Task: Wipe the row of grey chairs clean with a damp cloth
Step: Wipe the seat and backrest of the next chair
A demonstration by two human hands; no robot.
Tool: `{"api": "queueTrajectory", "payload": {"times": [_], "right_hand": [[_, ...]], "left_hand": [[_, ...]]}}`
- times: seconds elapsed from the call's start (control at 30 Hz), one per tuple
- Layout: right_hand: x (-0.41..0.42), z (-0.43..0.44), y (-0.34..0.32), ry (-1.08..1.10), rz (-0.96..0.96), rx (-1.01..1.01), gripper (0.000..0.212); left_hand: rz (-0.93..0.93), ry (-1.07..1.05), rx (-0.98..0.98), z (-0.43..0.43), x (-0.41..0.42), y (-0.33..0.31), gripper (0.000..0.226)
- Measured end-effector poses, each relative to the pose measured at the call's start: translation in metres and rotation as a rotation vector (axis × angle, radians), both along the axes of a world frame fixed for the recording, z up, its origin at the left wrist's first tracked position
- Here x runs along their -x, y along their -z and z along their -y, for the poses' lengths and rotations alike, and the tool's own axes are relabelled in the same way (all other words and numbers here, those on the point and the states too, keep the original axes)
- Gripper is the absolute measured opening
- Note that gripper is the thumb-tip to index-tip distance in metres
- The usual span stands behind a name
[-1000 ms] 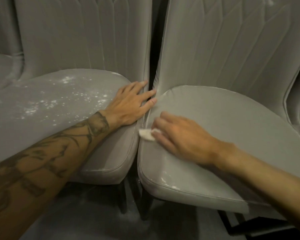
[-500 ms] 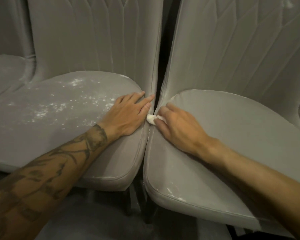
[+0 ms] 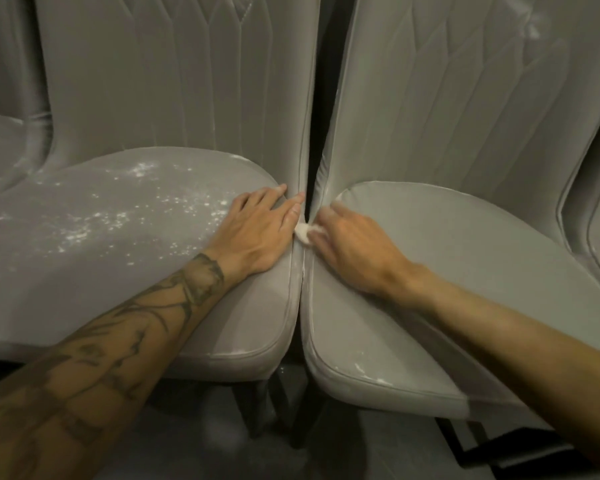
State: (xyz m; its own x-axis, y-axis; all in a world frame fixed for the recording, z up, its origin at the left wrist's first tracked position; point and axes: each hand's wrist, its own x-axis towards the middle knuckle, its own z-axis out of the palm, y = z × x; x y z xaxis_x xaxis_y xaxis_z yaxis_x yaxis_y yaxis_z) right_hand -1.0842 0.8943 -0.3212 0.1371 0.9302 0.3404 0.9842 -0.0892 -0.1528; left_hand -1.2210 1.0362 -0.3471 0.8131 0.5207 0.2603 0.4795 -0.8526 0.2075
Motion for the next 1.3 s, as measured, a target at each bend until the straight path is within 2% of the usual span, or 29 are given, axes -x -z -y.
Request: {"api": "queueTrajectory", "payload": {"times": [0.07,0.13,0.27,0.37,0.43,0.53,0.57,0.7,0.83,0.9,1.03,1.1,1.2,1.3], "right_hand": [[-0.019,-0.021,-0.010,0.201,-0.017,0.048,0.027],[-0.022,-0.029,-0.009,0.261,-0.009,0.073,0.029],[0.014,0.022,0.001,-0.028,0.041,0.039,0.019],[0.021,0.057,-0.004,-0.185,0.017,0.116,0.021],[0.010,0.039,-0.011,-0.119,0.020,0.115,0.021],[-0.004,-0.003,-0.020,0.106,-0.004,0.133,0.023],[-0.001,-0.007,-0.019,0.107,-0.006,0.140,0.023],[0.048,0.053,-0.006,-0.193,0.009,0.103,0.016],[0.065,0.108,-0.016,-0.397,-0.074,0.259,0.016],[0.055,0.093,-0.023,-0.332,-0.077,0.256,0.016],[0.039,0.050,-0.021,-0.040,-0.004,0.176,0.022],[0.052,0.071,-0.014,-0.118,0.041,0.134,0.020],[0.067,0.136,-0.013,-0.253,-0.030,0.195,0.020],[0.064,0.161,-0.018,-0.225,-0.017,0.246,0.019]], "left_hand": [[-0.008,-0.004,0.001,0.000,-0.001,0.000,0.055],[-0.011,-0.015,-0.009,0.000,-0.001,0.001,0.056],[-0.040,-0.005,-0.008,-0.003,-0.003,0.001,0.066],[-0.037,-0.005,0.000,-0.003,-0.004,0.001,0.060],[-0.045,-0.009,-0.005,-0.003,-0.004,0.000,0.059],[-0.052,-0.012,0.011,-0.001,-0.005,-0.002,0.061],[-0.053,-0.010,0.006,-0.001,-0.005,-0.003,0.061],[-0.049,-0.007,-0.005,-0.004,-0.005,0.001,0.056],[-0.049,-0.005,0.002,-0.002,-0.005,0.000,0.056],[-0.060,-0.007,-0.010,-0.002,-0.004,-0.001,0.056],[-0.089,-0.003,-0.032,-0.002,-0.004,-0.001,0.055],[-0.091,-0.006,-0.039,-0.004,-0.004,0.000,0.055],[-0.091,-0.005,-0.024,-0.004,-0.005,0.000,0.056],[-0.103,-0.011,-0.027,-0.002,-0.004,-0.003,0.056]]}}
